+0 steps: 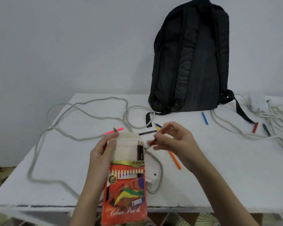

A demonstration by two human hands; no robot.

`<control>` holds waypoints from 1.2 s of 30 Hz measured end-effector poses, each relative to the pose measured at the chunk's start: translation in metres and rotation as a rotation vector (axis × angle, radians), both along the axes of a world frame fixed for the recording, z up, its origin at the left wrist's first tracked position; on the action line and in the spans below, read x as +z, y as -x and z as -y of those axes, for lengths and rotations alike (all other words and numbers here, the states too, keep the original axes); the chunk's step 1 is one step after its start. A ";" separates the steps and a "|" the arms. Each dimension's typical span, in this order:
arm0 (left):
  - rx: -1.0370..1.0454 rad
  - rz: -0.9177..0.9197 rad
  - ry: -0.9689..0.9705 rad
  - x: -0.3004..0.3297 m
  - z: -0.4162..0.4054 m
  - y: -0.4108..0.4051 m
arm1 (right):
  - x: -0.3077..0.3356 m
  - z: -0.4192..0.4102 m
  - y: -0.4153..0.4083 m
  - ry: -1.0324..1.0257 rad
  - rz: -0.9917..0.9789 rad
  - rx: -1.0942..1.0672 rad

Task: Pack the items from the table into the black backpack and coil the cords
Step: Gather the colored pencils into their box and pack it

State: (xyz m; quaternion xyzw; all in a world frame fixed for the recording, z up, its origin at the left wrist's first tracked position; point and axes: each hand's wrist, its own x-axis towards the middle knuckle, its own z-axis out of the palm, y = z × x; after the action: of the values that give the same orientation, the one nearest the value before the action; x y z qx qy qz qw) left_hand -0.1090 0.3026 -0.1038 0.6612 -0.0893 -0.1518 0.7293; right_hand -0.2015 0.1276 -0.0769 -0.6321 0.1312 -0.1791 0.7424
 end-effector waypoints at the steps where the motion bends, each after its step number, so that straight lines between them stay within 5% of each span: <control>1: -0.005 0.004 0.000 -0.001 0.000 0.000 | 0.001 -0.002 -0.003 -0.054 0.011 -0.034; 6: -0.017 0.004 -0.001 -0.005 -0.001 -0.002 | -0.008 -0.005 -0.013 -0.188 -0.036 -0.199; 10: 0.010 0.000 0.001 -0.006 -0.002 -0.004 | -0.013 -0.005 -0.013 -0.269 -0.025 -0.133; 16: -0.012 0.019 -0.017 -0.009 0.001 -0.004 | -0.011 -0.011 -0.016 0.035 -0.101 -0.047; 22: -0.007 0.033 -0.011 -0.009 0.001 -0.003 | -0.008 -0.017 -0.018 0.102 -0.030 0.015; 32: -0.042 0.049 -0.028 -0.008 0.002 -0.005 | -0.015 -0.027 -0.034 0.283 0.065 -0.051; 36: -0.039 0.052 -0.026 -0.008 0.002 -0.007 | -0.027 -0.025 -0.038 0.528 0.006 -0.091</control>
State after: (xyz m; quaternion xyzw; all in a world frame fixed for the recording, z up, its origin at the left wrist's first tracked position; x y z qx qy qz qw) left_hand -0.1025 0.3002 -0.1121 0.6725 -0.1189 -0.1500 0.7149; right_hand -0.1637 0.1526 -0.1038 -0.7969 0.1059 -0.2423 0.5432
